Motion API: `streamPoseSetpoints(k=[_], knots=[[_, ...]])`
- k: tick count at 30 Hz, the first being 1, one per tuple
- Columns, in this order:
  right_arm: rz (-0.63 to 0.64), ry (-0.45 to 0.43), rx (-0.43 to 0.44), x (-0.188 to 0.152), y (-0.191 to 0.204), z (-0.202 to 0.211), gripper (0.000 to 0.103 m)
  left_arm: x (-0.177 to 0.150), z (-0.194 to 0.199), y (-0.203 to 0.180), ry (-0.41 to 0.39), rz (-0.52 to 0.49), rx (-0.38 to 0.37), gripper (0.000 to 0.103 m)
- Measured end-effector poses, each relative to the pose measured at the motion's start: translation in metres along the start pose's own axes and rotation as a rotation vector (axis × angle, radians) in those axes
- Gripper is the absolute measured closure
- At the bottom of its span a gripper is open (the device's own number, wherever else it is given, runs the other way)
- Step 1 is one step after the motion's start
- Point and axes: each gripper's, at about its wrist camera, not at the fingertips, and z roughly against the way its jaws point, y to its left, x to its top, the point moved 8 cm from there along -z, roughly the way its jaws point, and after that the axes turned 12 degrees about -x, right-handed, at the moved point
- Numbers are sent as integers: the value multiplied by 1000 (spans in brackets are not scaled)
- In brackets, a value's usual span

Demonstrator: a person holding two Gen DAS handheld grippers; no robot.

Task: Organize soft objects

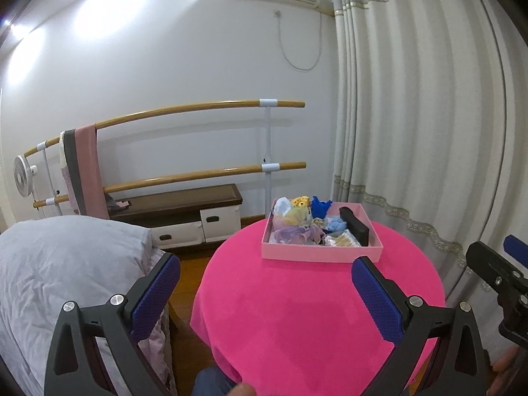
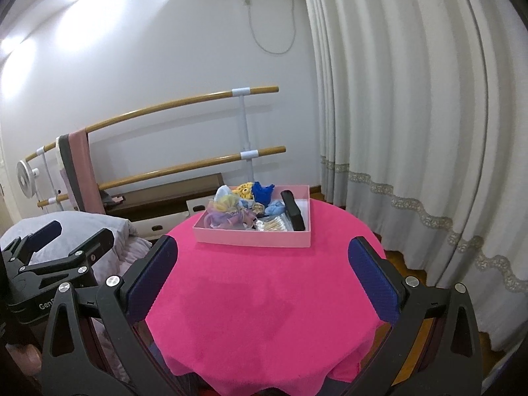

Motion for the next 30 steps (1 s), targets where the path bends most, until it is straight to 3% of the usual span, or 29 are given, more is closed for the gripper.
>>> streamPoseSetpoints(k=[30], knots=[[-1,2,4,-3,0,2,0,4,-3,5,1,25,-5,0]])
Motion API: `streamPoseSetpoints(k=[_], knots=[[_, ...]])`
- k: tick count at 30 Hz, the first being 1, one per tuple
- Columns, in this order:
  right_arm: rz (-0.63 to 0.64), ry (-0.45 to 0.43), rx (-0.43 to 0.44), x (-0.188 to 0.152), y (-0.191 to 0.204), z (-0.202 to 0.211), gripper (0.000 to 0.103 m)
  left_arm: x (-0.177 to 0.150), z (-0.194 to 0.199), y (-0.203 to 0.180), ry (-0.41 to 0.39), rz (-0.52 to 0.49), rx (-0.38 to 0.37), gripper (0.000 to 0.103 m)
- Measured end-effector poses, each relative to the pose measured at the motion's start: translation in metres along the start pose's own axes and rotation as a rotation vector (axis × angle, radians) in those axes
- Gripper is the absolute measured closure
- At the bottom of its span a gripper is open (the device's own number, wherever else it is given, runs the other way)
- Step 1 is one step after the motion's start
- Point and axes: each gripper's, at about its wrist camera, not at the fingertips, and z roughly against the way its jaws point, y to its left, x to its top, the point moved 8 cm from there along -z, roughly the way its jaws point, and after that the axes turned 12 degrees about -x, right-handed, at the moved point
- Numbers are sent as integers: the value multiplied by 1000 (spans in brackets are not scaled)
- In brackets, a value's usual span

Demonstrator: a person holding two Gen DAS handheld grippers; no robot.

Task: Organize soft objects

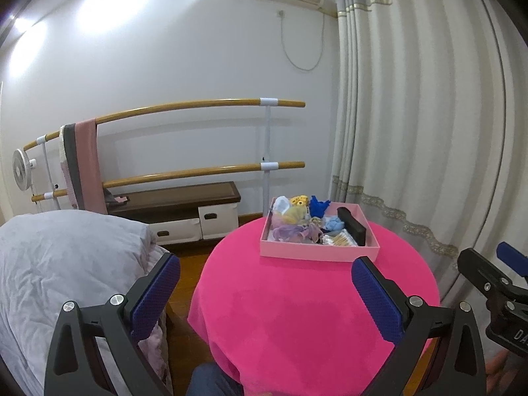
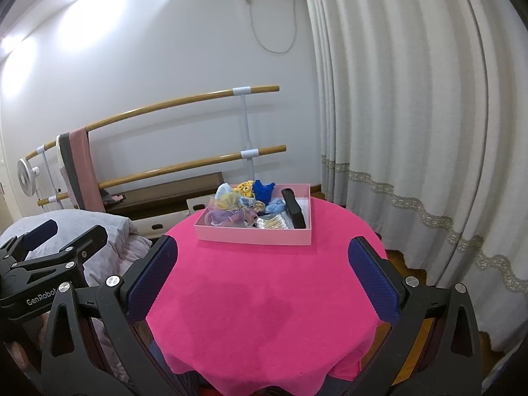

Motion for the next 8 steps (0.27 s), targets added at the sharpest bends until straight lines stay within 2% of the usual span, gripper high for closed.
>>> streamPoseSetpoints(k=[8], knots=[[1,2,1,-1,0,-1,0,-2,3,-3,-10,-10,-5,0]])
